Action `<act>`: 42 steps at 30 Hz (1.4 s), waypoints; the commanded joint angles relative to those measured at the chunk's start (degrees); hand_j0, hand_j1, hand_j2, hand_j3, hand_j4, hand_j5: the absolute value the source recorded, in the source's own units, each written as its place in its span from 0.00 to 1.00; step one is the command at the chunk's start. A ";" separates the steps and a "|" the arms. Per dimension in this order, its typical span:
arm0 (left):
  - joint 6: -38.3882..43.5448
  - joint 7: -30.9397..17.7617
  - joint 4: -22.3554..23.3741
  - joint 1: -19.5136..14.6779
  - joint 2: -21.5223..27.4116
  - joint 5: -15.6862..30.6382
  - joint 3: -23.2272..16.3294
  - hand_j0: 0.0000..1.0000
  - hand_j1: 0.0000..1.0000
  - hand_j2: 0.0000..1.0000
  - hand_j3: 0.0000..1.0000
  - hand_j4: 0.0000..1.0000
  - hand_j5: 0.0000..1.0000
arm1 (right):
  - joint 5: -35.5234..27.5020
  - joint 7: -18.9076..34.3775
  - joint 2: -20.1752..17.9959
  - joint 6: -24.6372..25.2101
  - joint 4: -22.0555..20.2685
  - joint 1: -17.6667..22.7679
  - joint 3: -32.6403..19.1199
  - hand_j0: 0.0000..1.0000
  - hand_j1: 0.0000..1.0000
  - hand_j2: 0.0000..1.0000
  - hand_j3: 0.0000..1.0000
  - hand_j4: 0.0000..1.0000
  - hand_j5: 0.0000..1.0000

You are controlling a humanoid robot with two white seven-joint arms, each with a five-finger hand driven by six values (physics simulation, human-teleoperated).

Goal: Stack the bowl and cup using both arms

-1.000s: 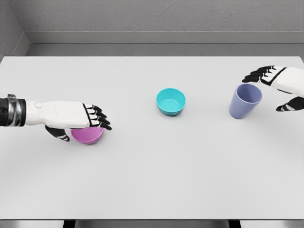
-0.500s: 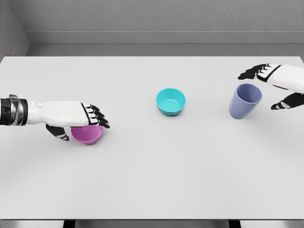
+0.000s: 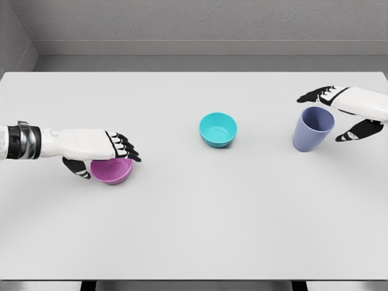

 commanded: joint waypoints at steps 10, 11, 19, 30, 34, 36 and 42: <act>0.14 0.02 0.99 0.35 -1.12 -1.04 0.03 1.00 1.00 1.00 1.00 1.00 1.00 | -0.34 2.94 1.73 0.12 3.29 -0.09 0.26 1.00 1.00 1.00 1.00 1.00 1.00; 0.14 0.02 1.08 0.35 -1.12 -1.12 0.03 1.00 1.00 1.00 1.00 1.00 1.00 | -0.34 3.12 1.82 0.12 3.55 -0.09 0.26 1.00 1.00 1.00 1.00 1.00 1.00; 0.14 0.02 1.69 0.53 -1.82 -1.56 -0.14 1.00 1.00 1.00 1.00 1.00 1.00 | -0.43 7.25 3.84 0.12 4.35 -0.97 0.26 1.00 1.00 1.00 1.00 1.00 1.00; 0.14 0.02 1.78 0.53 -2.26 -2.00 -0.41 1.00 1.00 1.00 1.00 1.00 1.00 | -0.52 7.34 5.33 0.12 7.07 -3.43 1.40 1.00 1.00 1.00 1.00 1.00 1.00; 0.14 0.02 1.87 0.62 -2.26 -2.00 -0.41 0.94 0.94 0.94 0.94 0.94 0.94 | -0.52 7.34 5.51 0.12 7.42 -3.43 1.49 1.00 1.00 1.00 1.00 1.00 1.00; 0.14 0.02 1.87 0.62 -2.26 -2.00 -0.41 0.94 0.94 0.94 0.94 0.94 0.94 | -0.52 7.34 5.60 0.12 8.21 -3.52 1.49 1.00 1.00 1.00 1.00 1.00 1.00; 0.14 0.02 1.78 0.62 -2.17 -2.00 -0.32 0.89 0.89 0.89 0.89 0.89 0.89 | -0.52 7.25 6.39 0.12 8.74 -4.48 1.41 1.00 1.00 1.00 1.00 1.00 1.00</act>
